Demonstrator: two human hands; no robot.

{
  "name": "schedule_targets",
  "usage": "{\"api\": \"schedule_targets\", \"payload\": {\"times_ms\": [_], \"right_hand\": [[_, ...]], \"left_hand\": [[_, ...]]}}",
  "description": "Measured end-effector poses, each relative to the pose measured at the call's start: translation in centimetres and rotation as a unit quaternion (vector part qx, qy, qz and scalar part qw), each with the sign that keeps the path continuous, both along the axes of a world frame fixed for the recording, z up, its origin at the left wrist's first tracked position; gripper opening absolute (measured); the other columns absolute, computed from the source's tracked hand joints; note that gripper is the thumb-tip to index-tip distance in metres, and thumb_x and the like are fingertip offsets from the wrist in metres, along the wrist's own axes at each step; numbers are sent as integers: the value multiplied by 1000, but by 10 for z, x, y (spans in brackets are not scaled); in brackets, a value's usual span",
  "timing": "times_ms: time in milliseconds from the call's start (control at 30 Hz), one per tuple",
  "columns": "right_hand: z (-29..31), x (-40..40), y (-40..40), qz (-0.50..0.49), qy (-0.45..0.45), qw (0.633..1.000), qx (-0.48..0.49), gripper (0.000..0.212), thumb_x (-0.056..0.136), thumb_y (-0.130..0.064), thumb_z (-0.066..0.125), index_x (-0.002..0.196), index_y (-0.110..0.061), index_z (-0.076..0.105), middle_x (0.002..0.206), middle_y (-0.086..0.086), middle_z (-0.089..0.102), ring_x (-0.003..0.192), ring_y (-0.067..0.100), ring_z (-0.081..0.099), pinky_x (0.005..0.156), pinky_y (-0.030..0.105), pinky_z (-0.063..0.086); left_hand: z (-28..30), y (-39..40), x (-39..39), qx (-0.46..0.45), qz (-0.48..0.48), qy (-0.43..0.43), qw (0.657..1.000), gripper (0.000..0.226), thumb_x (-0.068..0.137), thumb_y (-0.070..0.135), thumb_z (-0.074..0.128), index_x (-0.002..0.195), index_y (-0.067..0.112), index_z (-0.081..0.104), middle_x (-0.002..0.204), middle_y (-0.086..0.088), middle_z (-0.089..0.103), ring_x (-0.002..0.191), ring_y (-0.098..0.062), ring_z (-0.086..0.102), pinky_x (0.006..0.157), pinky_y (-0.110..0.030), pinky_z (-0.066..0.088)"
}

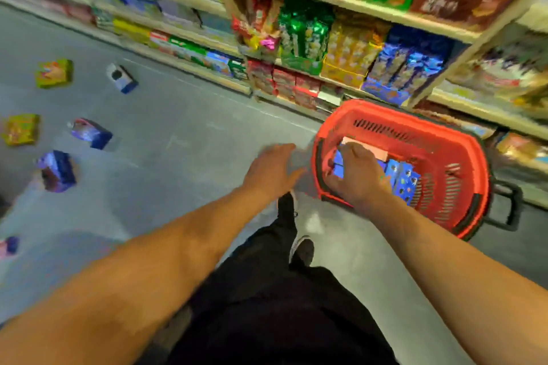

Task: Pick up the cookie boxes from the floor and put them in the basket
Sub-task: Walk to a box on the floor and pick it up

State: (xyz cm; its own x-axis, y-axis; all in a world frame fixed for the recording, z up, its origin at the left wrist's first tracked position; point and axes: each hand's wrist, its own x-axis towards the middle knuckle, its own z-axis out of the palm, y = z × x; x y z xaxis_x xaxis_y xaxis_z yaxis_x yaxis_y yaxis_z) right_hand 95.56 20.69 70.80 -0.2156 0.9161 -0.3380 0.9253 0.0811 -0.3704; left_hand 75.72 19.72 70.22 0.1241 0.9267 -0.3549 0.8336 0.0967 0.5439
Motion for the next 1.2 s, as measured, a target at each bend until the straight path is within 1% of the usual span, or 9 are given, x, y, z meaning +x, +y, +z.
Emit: {"api": "schedule_targets", "payload": {"times_ms": [133,200,300,367,500,600,767,933,1200], "right_hand": [[20,-47,-2,124,-13,991,39,55,76,-36,68,119,-5,57,111,15,58,104,36,54,88,42,45],[25,-75,1,187,-30,981,43,62,78,-40,67,128,-5,54,120,15,56,112,35,52,97,41,42],[28,-127,9,263,-58,963,21,76,79,-45,67,142,-10,41,140,10,44,131,31,39,111,35,31],[29,-166,15,296,-61,953,12,80,80,-46,67,145,-12,35,146,8,37,136,30,32,113,35,28],[29,-261,23,374,-68,925,18,81,82,-48,65,147,-14,31,150,8,32,139,29,29,115,35,27],[30,-325,24,410,-66,909,21,81,82,-48,65,147,-14,32,151,7,31,138,28,30,114,34,29],[34,-446,29,461,-57,885,31,78,81,-48,65,146,-16,34,151,5,32,136,27,34,111,34,34],[37,-543,34,497,-45,866,33,78,80,-46,67,145,-14,36,148,6,36,133,29,37,109,36,35],[11,-668,90,543,-46,839,-1,76,80,-43,68,144,-15,37,148,4,34,133,27,36,107,36,36]], "left_hand": [[11,-37,-50,-3,98,7,995,65,86,36,64,143,15,41,147,-6,44,131,-24,45,110,-32,33],[15,-50,-79,-2,147,4,989,66,88,36,63,145,15,38,149,-7,40,133,-24,42,109,-30,31],[19,-73,-126,-3,231,-2,973,66,89,39,60,146,18,35,151,-4,36,134,-23,40,109,-30,33],[21,-86,-160,2,274,0,962,66,89,40,59,146,18,35,151,-5,37,135,-23,40,109,-30,32],[22,-111,-238,3,355,4,935,68,88,41,61,145,14,37,150,-8,39,136,-25,38,109,-31,31],[22,-125,-291,1,396,3,918,67,87,40,62,145,15,38,148,-6,41,134,-24,41,109,-32,33],[29,-147,-390,4,493,10,870,66,85,42,64,143,20,40,146,-3,44,131,-23,45,105,-33,36],[39,-163,-474,2,542,29,840,66,86,39,64,143,17,39,147,-6,43,132,-25,43,110,-36,35],[19,-134,-572,-17,608,34,793,66,87,42,61,144,17,38,148,-6,43,133,-25,43,109,-35,33]]}}
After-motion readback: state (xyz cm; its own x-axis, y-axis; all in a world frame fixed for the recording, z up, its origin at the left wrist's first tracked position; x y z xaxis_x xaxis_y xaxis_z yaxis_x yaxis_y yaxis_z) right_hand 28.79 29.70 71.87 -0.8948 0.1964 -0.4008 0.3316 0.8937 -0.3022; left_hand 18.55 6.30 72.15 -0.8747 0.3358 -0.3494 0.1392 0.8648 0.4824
